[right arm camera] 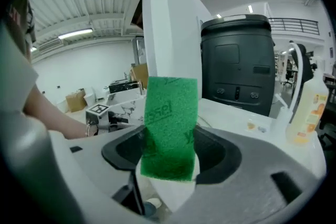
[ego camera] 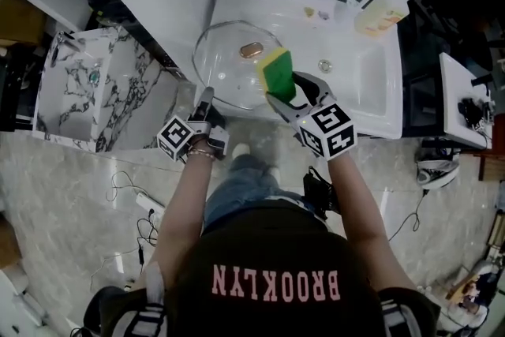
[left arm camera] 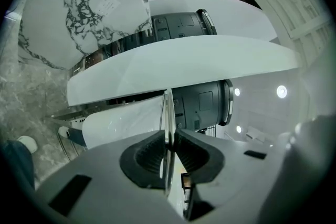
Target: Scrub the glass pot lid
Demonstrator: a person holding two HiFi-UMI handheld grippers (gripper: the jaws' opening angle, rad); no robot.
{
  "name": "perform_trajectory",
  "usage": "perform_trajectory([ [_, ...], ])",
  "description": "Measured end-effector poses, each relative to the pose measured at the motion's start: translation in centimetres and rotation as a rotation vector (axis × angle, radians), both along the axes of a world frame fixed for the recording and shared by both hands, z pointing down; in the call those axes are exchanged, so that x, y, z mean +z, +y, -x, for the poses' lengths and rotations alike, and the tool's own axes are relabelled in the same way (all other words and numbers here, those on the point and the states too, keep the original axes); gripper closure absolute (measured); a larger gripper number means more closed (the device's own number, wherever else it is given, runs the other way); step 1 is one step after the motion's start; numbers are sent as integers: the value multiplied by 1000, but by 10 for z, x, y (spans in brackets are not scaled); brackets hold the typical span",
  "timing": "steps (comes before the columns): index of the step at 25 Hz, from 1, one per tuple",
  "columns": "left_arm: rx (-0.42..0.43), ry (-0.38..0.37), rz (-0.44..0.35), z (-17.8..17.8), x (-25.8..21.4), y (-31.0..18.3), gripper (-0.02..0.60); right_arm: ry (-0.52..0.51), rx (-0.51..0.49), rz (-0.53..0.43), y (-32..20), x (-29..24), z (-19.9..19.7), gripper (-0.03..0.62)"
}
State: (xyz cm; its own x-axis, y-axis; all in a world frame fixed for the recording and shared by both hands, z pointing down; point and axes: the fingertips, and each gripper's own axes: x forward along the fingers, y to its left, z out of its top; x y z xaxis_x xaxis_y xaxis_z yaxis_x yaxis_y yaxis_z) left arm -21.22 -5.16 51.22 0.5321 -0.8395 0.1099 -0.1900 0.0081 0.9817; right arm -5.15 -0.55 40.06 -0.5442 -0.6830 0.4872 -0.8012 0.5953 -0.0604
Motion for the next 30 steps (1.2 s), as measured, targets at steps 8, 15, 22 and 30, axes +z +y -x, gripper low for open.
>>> perform_trajectory([
  [8,69,3,14,-1,1,-1,528,178,-291,163,6,58,63,327],
  [15,81,22,31,-1,1,-1,528,451,-484,224,3,93,83,327],
  [22,97,28,55,-2,2,0,528,614,-659,305,3,108,88,327],
  [30,127,8,73,-3,4,-1,528,681,-693,315,2,116,78,329],
])
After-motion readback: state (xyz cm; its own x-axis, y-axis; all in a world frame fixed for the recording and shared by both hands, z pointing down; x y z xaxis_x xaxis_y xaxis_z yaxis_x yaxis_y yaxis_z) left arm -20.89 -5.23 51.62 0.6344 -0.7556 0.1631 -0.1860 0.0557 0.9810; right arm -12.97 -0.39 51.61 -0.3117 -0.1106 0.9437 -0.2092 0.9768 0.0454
